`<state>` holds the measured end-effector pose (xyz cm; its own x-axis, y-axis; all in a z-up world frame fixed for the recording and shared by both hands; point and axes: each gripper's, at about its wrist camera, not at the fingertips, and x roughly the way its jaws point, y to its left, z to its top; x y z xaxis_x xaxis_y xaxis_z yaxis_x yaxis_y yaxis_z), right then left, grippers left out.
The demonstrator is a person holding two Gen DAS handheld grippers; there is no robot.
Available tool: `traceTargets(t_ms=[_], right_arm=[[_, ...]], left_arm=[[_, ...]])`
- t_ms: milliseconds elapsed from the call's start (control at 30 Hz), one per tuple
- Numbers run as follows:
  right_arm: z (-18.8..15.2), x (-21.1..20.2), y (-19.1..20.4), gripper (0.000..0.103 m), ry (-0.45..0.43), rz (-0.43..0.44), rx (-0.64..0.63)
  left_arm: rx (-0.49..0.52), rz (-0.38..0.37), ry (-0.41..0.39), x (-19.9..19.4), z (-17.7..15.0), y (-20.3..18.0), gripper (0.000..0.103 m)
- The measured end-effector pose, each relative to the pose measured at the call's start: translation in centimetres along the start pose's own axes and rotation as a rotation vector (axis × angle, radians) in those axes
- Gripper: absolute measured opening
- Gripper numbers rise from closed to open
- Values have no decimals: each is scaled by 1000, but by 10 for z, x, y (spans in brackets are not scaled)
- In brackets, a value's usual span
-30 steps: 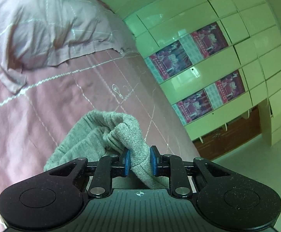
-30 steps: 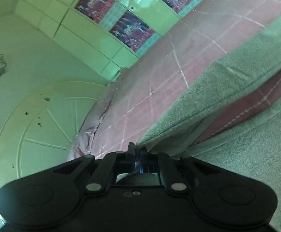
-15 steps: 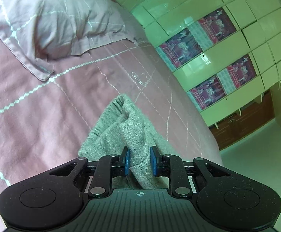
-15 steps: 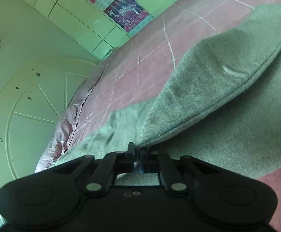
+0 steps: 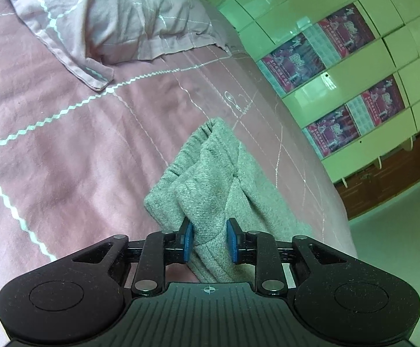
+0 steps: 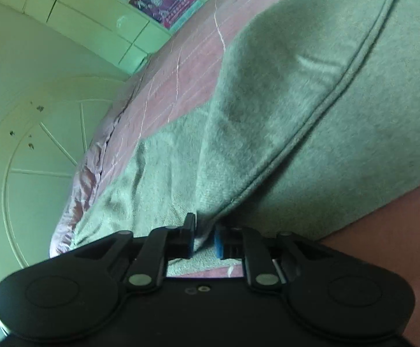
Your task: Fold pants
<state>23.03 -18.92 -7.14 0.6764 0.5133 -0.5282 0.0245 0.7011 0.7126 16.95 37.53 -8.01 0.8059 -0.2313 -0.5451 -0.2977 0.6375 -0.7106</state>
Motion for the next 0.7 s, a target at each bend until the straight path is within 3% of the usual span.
traceTargets(t_ms=[33,100,167,233,333,433,567,667,700], right_arm=[[3,-13,0,14,-43,5,-9],[9,-37,-7,14,-109,6,7],[20,-60,-23,14,-186,-13,28],[35,-75,-43,14,-247,-62,68],[61,-80,-71,14,-302,-120,144],[81,-71,-90,14,-315,-141,203],[102,-52,-100,15,-293,-169,201],[113,-37,-108,14,-278,-158,208],[117,-33,-108,14,-279,-157,213]], left_arm=[[16,43,-32,-9,-1,-6,44],[107,97,-105,-31,-8,-26,44],[156,65,-135,-42,-20,-49,44],[216,5,-99,-33,-33,-75,46],[304,-2,-40,5,-60,-112,55],[334,64,-13,41,-86,-135,55],[511,257,-45,63,-113,-157,55],[669,318,-36,70,-131,-167,61],[676,324,-37,68,-133,-169,61]])
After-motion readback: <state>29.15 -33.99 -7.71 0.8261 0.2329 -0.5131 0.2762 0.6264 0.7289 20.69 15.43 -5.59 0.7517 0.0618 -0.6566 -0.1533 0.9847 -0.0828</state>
